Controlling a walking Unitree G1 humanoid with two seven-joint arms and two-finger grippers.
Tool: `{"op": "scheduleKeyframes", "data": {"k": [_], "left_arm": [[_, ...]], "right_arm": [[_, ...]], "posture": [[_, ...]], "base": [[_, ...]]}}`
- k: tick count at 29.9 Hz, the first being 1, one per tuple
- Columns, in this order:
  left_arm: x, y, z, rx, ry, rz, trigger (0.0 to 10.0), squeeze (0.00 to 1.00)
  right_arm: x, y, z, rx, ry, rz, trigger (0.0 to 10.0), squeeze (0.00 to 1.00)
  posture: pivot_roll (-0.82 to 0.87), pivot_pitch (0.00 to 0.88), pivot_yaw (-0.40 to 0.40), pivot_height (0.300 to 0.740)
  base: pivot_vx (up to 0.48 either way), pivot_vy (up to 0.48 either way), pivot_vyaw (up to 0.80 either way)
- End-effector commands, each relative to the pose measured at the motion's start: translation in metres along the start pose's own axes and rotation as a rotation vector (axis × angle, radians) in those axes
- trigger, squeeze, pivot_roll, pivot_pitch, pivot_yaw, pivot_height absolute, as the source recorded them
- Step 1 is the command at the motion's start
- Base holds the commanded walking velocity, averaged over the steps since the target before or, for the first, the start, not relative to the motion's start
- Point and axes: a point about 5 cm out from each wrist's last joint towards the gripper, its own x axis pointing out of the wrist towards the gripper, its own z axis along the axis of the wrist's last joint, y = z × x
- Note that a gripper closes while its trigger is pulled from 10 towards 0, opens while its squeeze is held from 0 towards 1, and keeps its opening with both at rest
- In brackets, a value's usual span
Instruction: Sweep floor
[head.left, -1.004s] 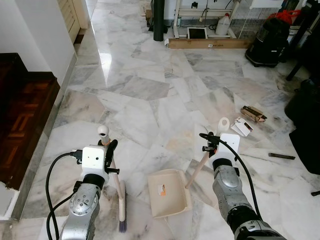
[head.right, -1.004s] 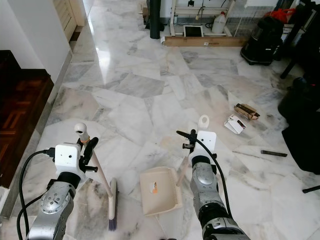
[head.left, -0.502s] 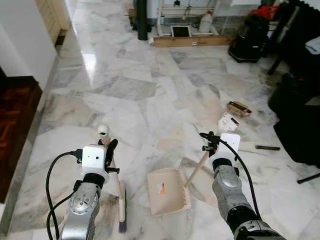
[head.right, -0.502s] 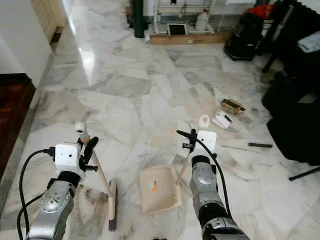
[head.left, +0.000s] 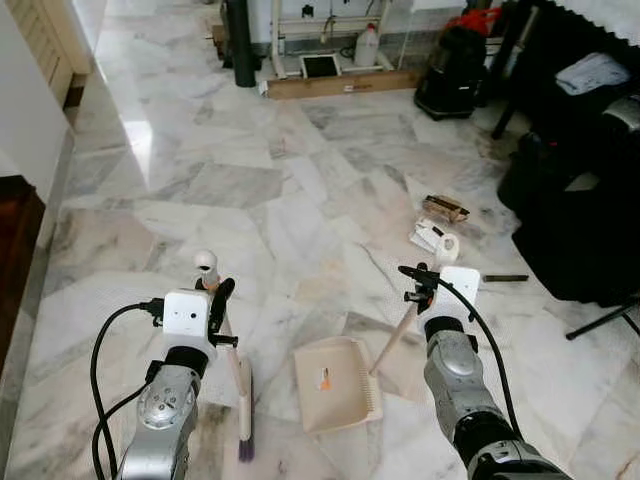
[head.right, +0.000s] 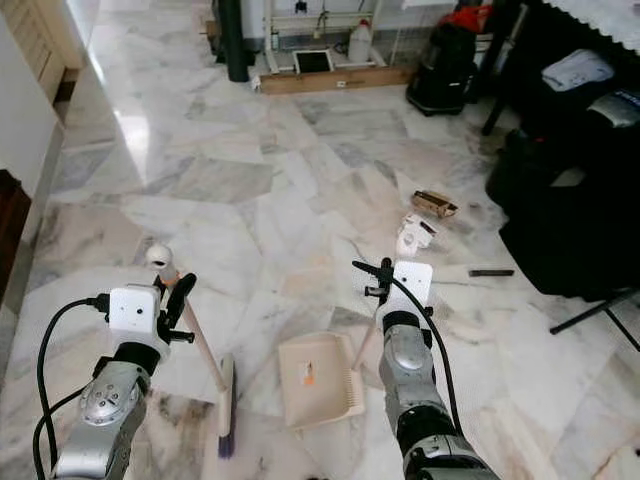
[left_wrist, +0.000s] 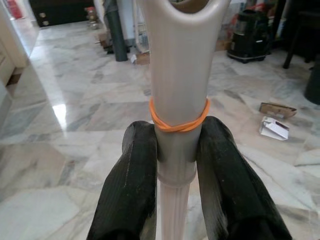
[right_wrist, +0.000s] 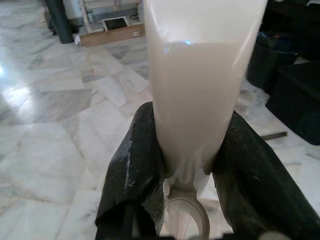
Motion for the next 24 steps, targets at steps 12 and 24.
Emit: {"op": "scheduleKeyframes", "data": {"k": [12,24], "left_arm": [[0.002,0.0007,0.0053,-0.005,-0.033,0.002,10.0,0.0],[0.0039,0.003,0.007,-0.005,-0.037,0.009,10.0,0.0]], "right_arm": [[0.0018,-0.0022,0.0059,-0.003,-0.036,-0.007,10.0,0.0],[0.0032,-0.0007,0.0077,0.0,-0.038,-0.006,10.0,0.0]], "posture": [[0.12,0.074,-0.031,0.74],[0.13,0.086,-0.027,0.74]], "base": [[0.0,0.0,-0.74],[0.0,0.0,-0.74]]}}
